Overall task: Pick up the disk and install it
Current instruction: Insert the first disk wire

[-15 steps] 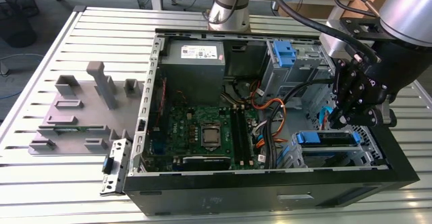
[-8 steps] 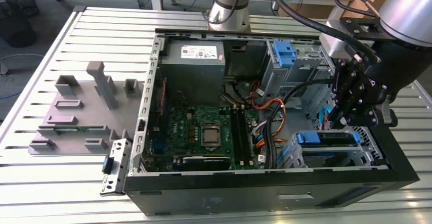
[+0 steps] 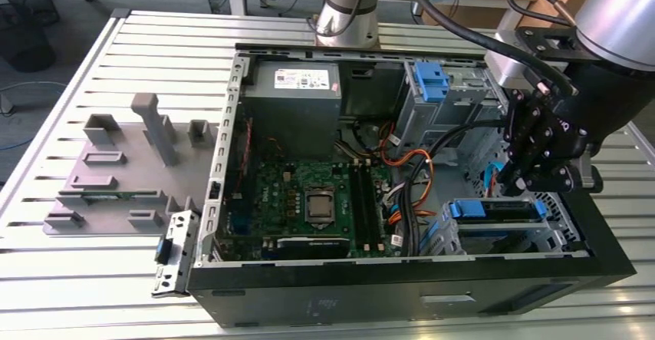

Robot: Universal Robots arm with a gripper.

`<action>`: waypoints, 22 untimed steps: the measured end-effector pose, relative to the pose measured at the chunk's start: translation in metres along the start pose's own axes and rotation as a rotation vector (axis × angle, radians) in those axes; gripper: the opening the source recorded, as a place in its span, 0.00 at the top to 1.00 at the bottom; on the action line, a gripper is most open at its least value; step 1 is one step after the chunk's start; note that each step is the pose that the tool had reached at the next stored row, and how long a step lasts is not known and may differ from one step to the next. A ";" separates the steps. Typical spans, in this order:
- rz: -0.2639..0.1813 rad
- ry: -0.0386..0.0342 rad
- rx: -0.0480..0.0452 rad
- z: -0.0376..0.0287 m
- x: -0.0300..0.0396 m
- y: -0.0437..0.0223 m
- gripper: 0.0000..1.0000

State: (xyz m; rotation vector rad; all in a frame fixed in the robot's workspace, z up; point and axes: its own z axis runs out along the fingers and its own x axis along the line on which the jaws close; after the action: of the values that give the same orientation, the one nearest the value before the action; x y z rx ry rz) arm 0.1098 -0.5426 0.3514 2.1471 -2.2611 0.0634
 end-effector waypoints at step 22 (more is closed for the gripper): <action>0.000 0.0002 -0.0009 0.0001 -0.0006 -0.0108 0.76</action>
State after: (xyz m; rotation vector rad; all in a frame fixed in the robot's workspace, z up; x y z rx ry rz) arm 0.1206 -0.5426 0.3514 2.1466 -2.2606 0.0626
